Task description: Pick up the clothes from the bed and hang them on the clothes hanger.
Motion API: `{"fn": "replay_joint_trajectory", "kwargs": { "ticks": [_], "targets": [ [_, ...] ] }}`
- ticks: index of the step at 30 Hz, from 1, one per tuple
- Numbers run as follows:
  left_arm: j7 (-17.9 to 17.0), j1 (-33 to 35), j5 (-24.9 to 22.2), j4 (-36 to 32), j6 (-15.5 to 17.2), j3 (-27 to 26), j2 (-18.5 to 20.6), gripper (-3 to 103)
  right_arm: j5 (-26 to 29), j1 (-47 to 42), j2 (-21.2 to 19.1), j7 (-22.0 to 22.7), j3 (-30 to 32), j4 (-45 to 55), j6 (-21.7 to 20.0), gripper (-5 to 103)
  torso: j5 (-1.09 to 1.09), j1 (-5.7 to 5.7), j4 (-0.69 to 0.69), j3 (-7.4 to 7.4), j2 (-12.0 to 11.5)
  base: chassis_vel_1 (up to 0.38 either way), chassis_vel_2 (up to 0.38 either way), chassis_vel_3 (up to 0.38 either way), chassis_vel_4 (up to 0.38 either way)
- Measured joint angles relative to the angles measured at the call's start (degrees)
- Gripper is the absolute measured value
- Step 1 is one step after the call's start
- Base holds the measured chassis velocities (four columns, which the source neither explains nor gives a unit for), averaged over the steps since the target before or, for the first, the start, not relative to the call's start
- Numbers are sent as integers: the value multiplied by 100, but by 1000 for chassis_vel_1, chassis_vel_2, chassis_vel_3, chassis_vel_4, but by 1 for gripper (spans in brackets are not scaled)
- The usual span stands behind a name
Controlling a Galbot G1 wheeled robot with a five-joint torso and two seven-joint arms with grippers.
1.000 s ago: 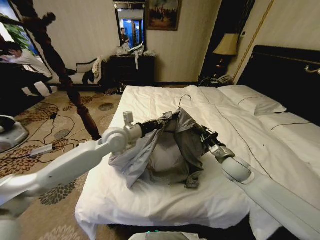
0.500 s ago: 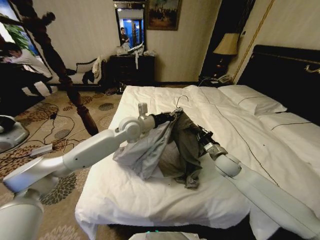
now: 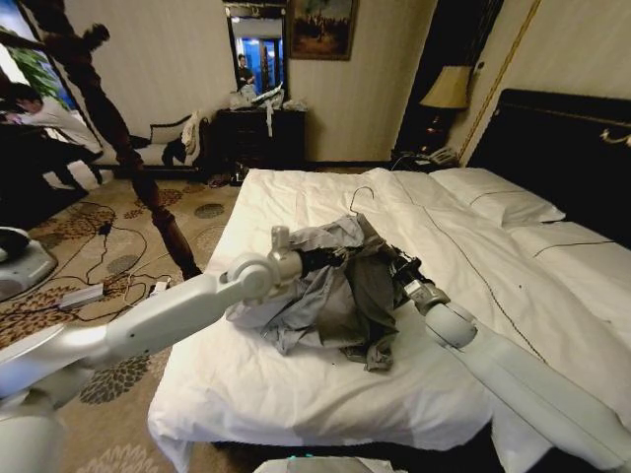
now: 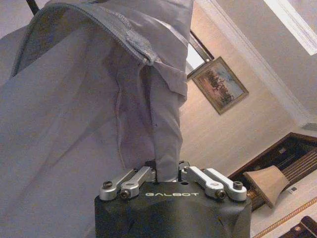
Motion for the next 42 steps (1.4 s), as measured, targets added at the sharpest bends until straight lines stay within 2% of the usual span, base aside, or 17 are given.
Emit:
{"fn": "replay_joint_trajectory", "kwargs": {
  "ticks": [3, 6, 9, 12, 14, 18, 20, 23, 27, 30, 32, 33, 36, 37, 38, 40, 42],
  "targets": [
    [-9, 75, 40, -102, 16, -40, 119, 20, -9, -26, 4, 0, 10, 21, 0, 15, 0, 0, 0, 0, 0, 0, 0, 0, 0],
    [-27, 193, 157, -300, 32, -90, 297, 36, -28, -87, 6, 0, 63, 37, 1, 15, 0, 0, 0, 0, 0, 0, 0, 0, 0],
    [7, 244, 183, -402, 82, -115, 394, 42, -30, -116, 0, 0, 92, 44, 1, 15, 1, 0, -1, 0, 0, 0, 0, 0, 0],
    [73, 453, 334, -571, 125, -214, 587, 59, -46, -190, -16, 0, 161, 59, 20, 15, 0, 0, 0, 0, 0, 0, 0, 0, 0],
    [74, 476, 345, -591, 124, -235, 604, 59, -58, -206, -16, 0, 174, 59, 37, 15, 0, 0, 0, 0, 0, 0, 0, 0, 0],
    [175, 708, 511, -803, 126, -526, 798, 80, -274, -368, -9, -9, 302, 71, 207, 15, 1, 0, -2, 0, 0, 0, 0, 0, 0],
    [204, 762, 526, -850, 126, -611, 855, 80, -291, -396, -8, -9, 321, 82, 214, 15, 1, 0, -1, 0, 0, 0, 0, 0, 0],
    [330, 871, 514, -907, 125, -999, 1040, 96, -482, -432, -8, -33, 377, 69, 307, 15, 0, -1, 2, 0, 0, 0, 0, 0, 0],
    [408, 844, 466, -760, 168, -1173, 1107, 99, -617, -441, -9, -42, 400, 30, 372, 15, 1, -1, 0, 0, 0, 0, 0, 0, 0],
    [764, 616, 569, -267, 159, -1204, 1178, 100, -668, -467, -29, -45, 422, 24, 403, 15, 0, 1, 0, 0, 0, 0, 0, 0, 0],
    [1067, 411, 805, 21, 104, -1109, 1182, 100, -705, -481, -34, -45, 440, 36, 408, 15, 0, 0, 1, 0, 0, 0, 0, 0, 0],
    [1067, 411, 805, 21, 104, -1109, 1182, 100, -705, -481, -34, -45, 440, 36, 408, 15, 0, 0, 1, 0, 0, 0, 0, 0, 0],
    [2092, -242, 1700, 726, -246, -502, 1134, 100, -1062, -510, -37, -93, 508, 42, 523, 15, 0, 1, -1, 0, 0, 0, 0, 0, 0],
    [2092, -242, 1700, 726, -246, -502, 1134, 100, -1062, -510, -37, -93, 508, 42, 523, 15, 0, 1, -1, 0, 0, 0, 0, 0, 0],
    [2459, -516, 1924, 952, -338, -203, 1108, 100, -1097, -521, -35, -94, 517, 56, 525, 15, 2, 1, -2, 1, 0, 0, 0, 0, 0],
    [2899, -800, 2156, 1227, -449, 127, 1042, 100, -1129, -546, -31, -94, 557, 80, 529, 15, 1, 1, 1, 1, 0, 0, 0, 0, 0],
    [3042, -902, 2196, 1312, -480, 240, 1013, 100, -1136, -566, -34, -94, 579, 92, 531, 15, 1, 1, 0, 1, 0, 0, 0, 0, 0]
  ]
}}
